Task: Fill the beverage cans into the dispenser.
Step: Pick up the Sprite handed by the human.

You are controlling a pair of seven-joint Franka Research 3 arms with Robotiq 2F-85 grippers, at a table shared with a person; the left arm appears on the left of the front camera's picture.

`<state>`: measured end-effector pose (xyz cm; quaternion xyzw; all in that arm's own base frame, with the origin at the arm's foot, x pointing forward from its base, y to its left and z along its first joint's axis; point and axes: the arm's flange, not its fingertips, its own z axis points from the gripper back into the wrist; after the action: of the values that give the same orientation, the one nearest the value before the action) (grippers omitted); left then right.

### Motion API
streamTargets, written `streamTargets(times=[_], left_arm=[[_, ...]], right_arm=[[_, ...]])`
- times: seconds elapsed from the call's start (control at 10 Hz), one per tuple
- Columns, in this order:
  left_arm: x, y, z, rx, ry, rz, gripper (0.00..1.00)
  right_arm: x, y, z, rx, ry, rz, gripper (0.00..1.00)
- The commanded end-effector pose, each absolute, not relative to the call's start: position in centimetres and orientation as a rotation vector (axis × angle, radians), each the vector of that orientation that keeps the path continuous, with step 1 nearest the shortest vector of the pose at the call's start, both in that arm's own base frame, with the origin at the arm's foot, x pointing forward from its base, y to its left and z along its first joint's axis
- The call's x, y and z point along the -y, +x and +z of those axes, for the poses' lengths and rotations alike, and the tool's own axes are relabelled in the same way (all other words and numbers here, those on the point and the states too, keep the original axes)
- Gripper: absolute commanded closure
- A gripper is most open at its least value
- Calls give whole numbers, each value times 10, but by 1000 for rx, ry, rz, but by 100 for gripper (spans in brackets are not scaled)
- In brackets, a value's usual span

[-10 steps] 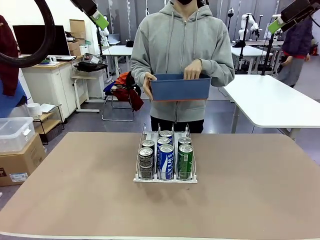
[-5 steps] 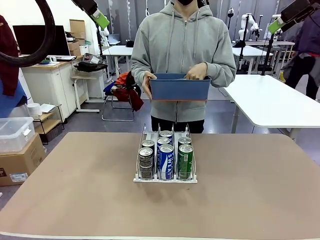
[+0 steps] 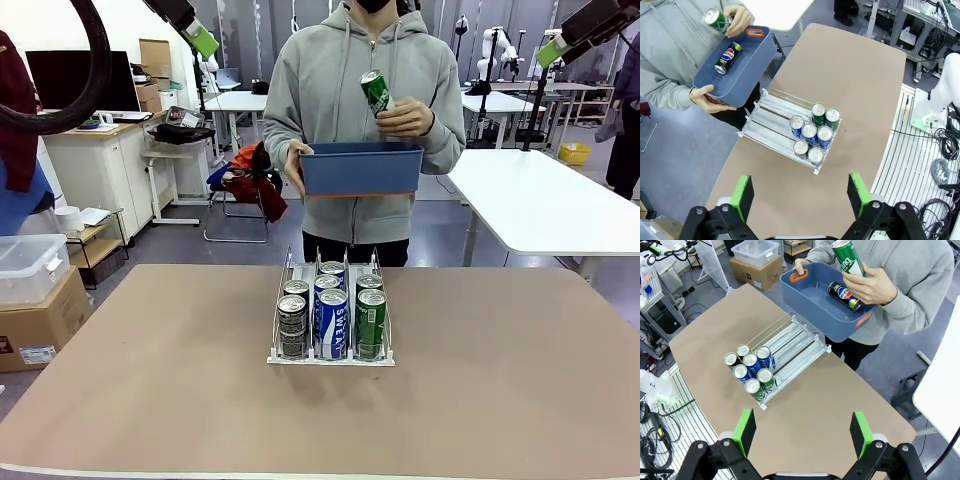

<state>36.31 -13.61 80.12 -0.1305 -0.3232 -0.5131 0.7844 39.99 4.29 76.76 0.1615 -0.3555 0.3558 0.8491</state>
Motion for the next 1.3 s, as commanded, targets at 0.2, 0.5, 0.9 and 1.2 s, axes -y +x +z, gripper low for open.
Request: streamTargets(times=[0.2,0.5,0.9,1.2], left_arm=[[133,362,802,696,-297,-1118,0],[133,362,802,696,-297,-1118,0],[133,362,802,696,-297,-1118,0],[133,362,802,696,-297,-1118,0]], right_arm=[[-43,399,766,757,341,745,0],[-43,399,766,757,341,745,0],[-43,399,766,757,341,745,0],[-43,399,766,757,341,745,0]])
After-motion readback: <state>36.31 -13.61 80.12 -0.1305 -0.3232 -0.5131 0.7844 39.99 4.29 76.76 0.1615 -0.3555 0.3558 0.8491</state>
